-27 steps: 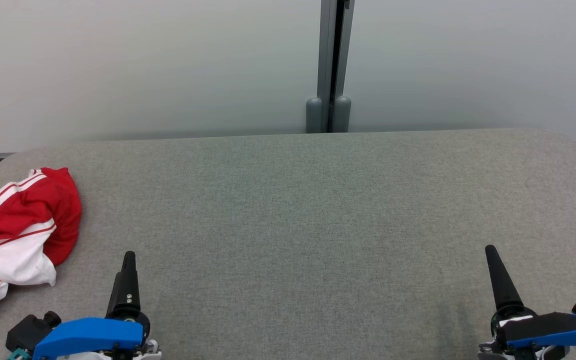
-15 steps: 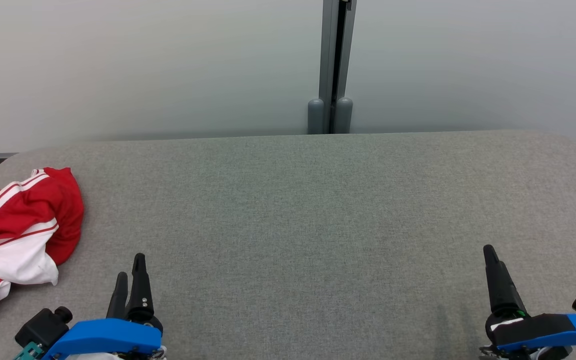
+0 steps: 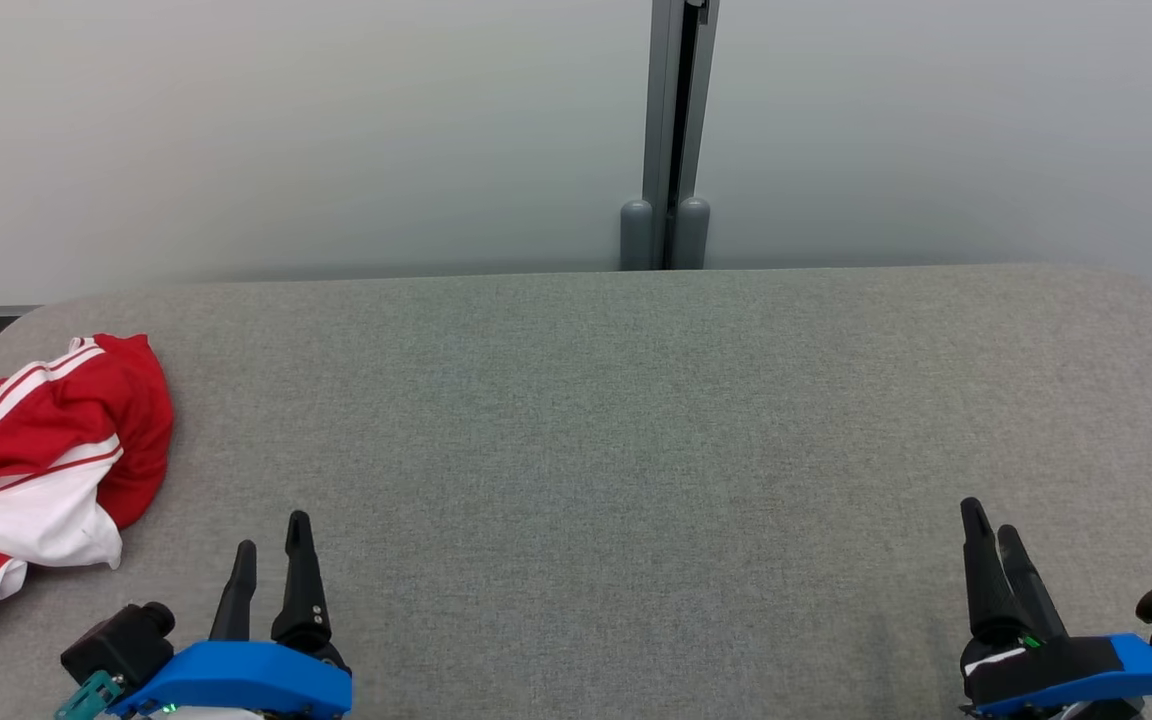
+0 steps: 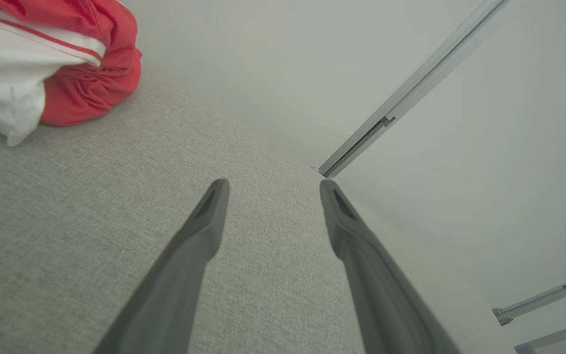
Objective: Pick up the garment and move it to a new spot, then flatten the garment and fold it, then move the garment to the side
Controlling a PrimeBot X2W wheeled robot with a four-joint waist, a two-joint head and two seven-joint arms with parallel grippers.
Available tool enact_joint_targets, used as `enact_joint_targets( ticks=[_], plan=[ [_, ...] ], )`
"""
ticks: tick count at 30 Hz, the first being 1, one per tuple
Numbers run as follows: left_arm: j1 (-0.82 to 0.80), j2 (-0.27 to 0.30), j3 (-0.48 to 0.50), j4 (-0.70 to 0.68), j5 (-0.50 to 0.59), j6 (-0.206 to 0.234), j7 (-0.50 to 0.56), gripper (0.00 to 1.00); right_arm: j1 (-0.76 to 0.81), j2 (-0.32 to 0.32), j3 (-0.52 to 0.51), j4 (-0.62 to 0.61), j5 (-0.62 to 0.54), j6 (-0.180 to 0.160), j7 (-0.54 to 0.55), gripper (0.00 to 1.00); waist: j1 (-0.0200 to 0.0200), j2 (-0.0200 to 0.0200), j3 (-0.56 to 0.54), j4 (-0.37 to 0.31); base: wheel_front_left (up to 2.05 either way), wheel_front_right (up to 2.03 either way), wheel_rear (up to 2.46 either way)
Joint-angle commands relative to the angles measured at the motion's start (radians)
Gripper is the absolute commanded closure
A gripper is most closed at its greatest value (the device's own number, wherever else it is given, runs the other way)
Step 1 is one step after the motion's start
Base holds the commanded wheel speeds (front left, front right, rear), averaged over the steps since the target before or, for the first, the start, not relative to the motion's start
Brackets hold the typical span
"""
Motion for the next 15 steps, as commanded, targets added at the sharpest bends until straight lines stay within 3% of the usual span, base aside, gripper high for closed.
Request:
enact_joint_targets(
  ticks=[1, 15],
  plan=[
    [-0.008, 0.008, -0.012, -0.009, 0.037, 0.005, -0.011, 0.0, -0.007, -0.008, 0.003, -0.009, -0.033, 0.003, -0.012, 0.0, 0.0, 0.0, 0.0, 0.0, 0.0, 0.0, 0.0],
    [-0.015, 0.019, -0.052, 0.024, 0.2, 0.026, -0.05, 0.0, 0.007, -0.01, 0.016, -0.021, -0.206, 0.003, -0.051, 0.0, 0.0, 0.0, -0.001, -0.002, 0.0, 0.0, 0.0]
  ],
)
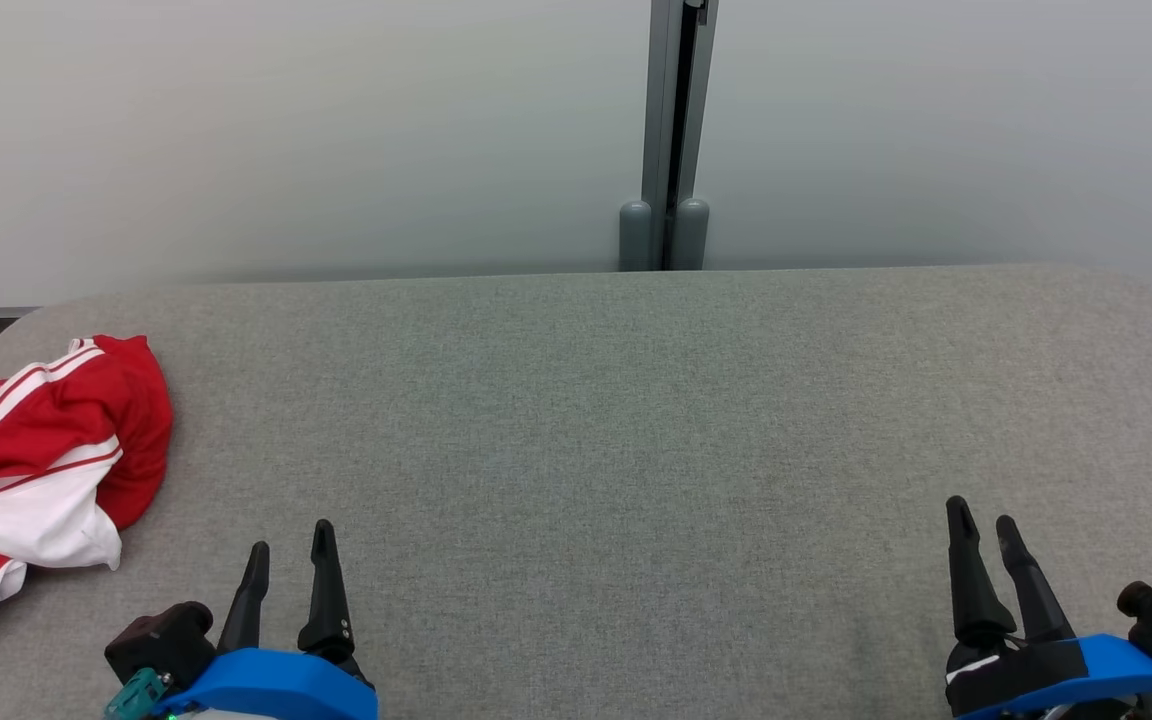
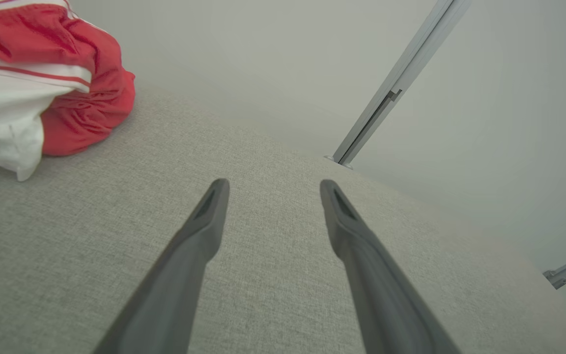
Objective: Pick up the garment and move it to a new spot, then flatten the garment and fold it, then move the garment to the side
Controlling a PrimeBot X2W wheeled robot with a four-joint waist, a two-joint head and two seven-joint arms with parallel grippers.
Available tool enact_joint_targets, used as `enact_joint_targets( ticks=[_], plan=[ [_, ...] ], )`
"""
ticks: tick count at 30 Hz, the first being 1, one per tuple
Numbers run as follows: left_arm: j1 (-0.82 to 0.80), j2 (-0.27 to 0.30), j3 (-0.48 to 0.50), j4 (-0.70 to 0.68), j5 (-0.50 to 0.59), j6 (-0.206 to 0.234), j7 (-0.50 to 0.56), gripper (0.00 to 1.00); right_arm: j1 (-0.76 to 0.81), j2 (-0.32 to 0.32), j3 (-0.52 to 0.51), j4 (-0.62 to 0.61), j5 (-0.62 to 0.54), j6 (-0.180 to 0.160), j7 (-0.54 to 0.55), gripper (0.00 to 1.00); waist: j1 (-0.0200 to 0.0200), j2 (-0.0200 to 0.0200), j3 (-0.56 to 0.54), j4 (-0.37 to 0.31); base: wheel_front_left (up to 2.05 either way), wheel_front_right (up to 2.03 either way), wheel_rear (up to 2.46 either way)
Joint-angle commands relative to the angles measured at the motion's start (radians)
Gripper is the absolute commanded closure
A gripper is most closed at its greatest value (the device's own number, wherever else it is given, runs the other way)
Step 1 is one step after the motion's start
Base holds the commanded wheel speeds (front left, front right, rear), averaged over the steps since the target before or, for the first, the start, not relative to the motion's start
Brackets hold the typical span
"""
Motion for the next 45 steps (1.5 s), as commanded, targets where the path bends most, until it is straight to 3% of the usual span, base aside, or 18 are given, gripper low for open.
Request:
enact_joint_targets(
  ticks=[1, 45],
  plan=[
    [-0.015, 0.011, -0.004, -0.005, 0.031, 0.007, -0.01, 0.0, 0.006, -0.009, -0.002, -0.011, -0.03, 0.002, -0.011, 0.0, 0.0, 0.0, -0.001, 0.001, 0.0, 0.0, 0.0],
    [0.021, 0.04, -0.07, 0.015, 0.334, 0.074, -0.081, 0.0, 0.022, -0.013, -0.005, -0.017, -0.417, 0.003, -0.043, 0.0, 0.0, 0.0, -0.008, 0.009, 0.0, 0.0, 0.0]
  ],
)
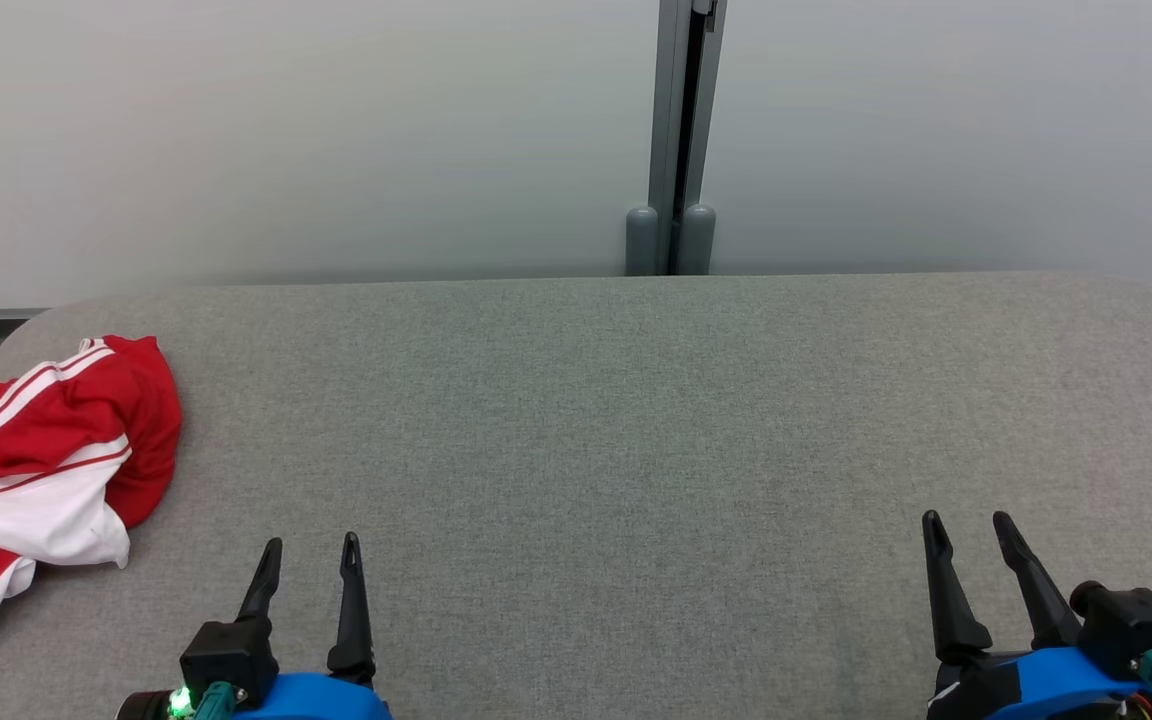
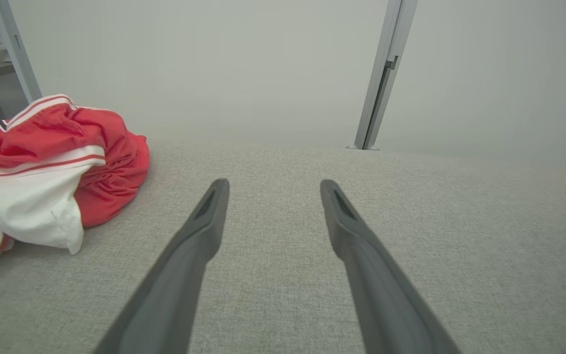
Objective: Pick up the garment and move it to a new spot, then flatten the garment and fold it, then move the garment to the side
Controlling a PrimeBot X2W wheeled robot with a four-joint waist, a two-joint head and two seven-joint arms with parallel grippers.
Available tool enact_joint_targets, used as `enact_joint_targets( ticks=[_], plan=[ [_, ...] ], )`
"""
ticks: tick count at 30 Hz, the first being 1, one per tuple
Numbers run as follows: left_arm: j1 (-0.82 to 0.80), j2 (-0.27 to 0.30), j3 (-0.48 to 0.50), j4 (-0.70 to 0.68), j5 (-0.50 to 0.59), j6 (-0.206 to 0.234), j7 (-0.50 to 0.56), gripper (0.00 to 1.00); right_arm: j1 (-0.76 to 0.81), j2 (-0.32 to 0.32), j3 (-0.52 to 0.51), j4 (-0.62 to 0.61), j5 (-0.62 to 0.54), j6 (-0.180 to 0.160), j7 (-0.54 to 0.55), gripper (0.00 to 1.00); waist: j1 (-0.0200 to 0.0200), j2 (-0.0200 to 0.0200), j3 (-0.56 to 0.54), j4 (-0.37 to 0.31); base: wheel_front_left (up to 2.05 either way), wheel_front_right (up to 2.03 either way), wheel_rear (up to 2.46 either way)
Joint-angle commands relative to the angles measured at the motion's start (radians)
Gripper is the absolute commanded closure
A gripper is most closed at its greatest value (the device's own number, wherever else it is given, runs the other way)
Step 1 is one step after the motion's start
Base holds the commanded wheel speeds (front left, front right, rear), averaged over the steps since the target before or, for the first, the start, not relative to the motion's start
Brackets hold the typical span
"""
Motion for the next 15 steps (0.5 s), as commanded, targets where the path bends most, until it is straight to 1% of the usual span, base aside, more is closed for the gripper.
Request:
enact_joint_targets(
  ticks=[1, 12, 15],
  plan=[
    [0.009, 0.007, -0.003, 0.0, 0.014, 0.006, -0.008, 0.0, 0.005, -0.009, -0.003, -0.007, -0.016, 0.002, 0.0, 0.0, 0.0, 0.0, 0.0, 0.0, 0.0, 0.0, 0.0],
    [0.015, 0.011, -0.011, -0.004, 0.054, 0.018, -0.02, 0.0, 0.012, -0.009, 0.003, -0.003, -0.07, 0.002, -0.015, 0.0, 0.0, 0.0, -0.005, 0.002, 0.0, 0.0, 0.0],
    [0.016, 0.011, -0.011, -0.005, 0.044, 0.02, -0.016, 0.0, 0.014, -0.009, 0.001, -0.001, -0.061, 0.002, -0.014, 0.0, 0.0, 0.0, -0.006, 0.004, 0.0, 0.0, 0.0]
  ],
)
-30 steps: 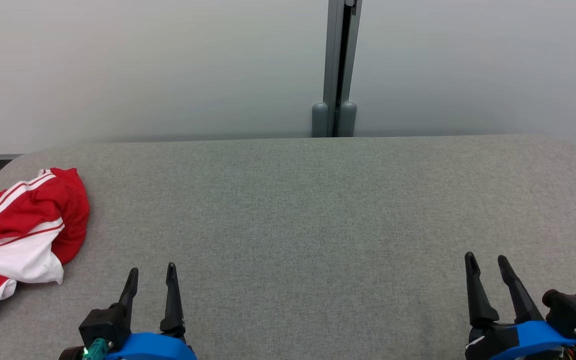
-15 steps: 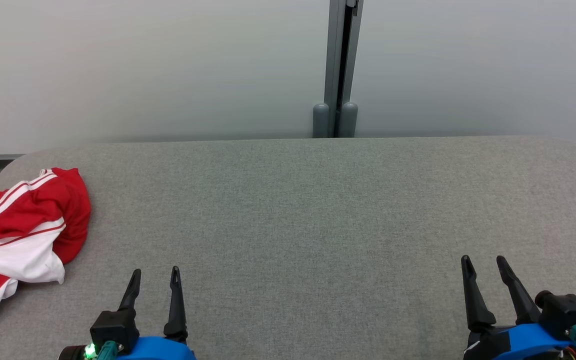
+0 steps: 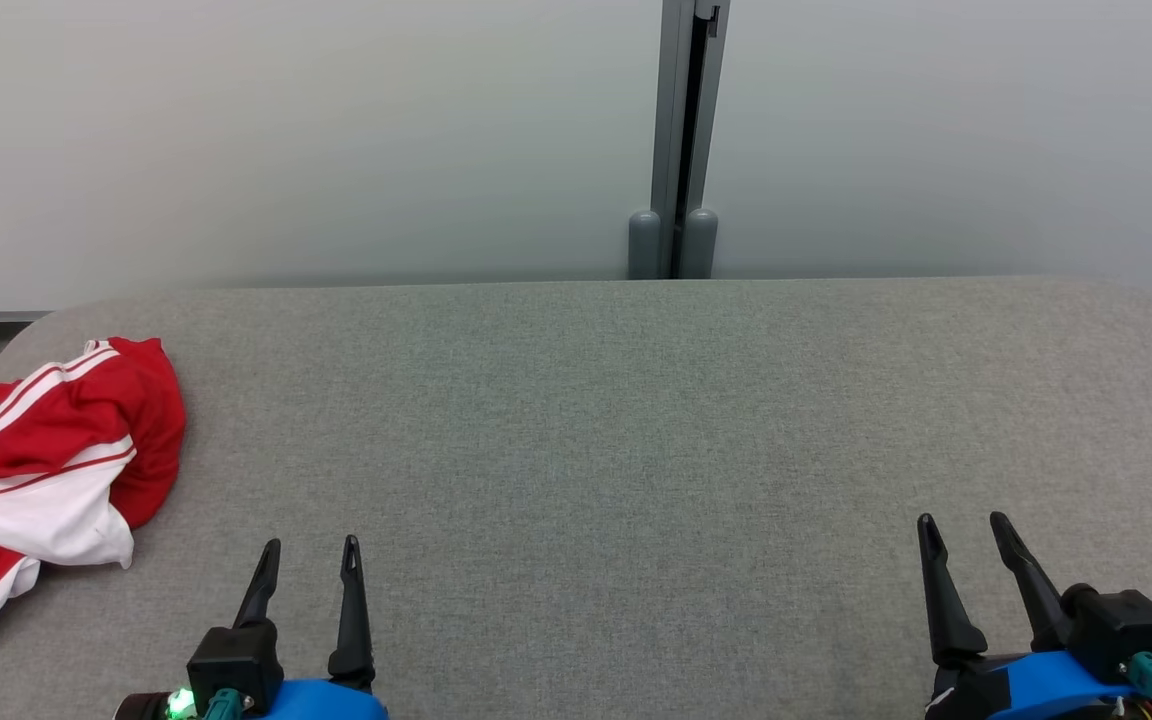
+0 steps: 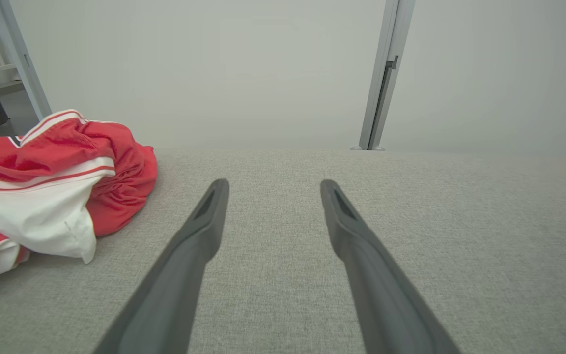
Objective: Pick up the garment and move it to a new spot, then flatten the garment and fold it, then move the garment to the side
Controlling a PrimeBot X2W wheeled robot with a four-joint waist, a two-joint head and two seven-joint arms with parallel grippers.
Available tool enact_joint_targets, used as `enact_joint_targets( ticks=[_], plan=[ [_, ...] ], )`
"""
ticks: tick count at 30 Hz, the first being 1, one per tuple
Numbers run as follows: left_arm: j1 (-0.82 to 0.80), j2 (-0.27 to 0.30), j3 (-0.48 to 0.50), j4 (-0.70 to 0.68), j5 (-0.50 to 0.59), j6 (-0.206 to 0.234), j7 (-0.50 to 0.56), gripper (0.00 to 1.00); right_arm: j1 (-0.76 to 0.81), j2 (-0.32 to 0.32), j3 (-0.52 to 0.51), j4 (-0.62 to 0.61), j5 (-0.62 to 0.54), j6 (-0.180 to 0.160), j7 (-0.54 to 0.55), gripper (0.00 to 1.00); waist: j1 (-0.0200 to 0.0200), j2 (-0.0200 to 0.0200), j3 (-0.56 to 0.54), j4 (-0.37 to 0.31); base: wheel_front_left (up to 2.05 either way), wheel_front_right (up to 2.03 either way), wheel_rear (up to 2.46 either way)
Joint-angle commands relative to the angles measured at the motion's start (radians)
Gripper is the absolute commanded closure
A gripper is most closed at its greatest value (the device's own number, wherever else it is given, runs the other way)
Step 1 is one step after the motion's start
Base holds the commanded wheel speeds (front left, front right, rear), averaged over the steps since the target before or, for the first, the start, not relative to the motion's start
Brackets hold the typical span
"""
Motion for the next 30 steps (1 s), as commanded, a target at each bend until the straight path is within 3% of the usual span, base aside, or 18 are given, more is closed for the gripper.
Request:
enact_joint_targets(
  ticks=[1, 10, 15, 30],
  plan=[
    [0.009, 0.004, -0.004, -0.002, -0.002, 0.004, -0.001, 0.0, 0.011, -0.008, -0.002, 0.001, 0.002, 0.002, -0.005, 0.0, 0.0, 0.0, 0.0, 0.001, 0.0, 0.0, 0.0],
    [0.01, 0.005, -0.007, -0.007, -0.026, -0.003, 0.01, 0.0, 0.012, -0.007, 0.001, 0.001, 0.008, 0.002, -0.009, 0.0, 0.0, 0.0, 0.001, 0.004, 0.0, 0.0, 0.0],
    [0.002, 0.008, -0.005, -0.018, -0.032, -0.001, 0.007, 0.0, 0.023, -0.007, -0.006, -0.003, 0.005, 0.002, -0.011, 0.0, 0.0, 0.0, 0.0, 0.044, 0.0, 0.0, 0.0],
    [0.027, 0.041, 0.0, -0.053, -0.036, 0.018, 0.024, 0.0, 0.033, -0.007, 0.015, 0.01, 0.017, 0.001, -0.01, 0.0, 0.0, 0.0, -0.011, 0.35, 0.0, 0.0, 0.0]
  ],
)
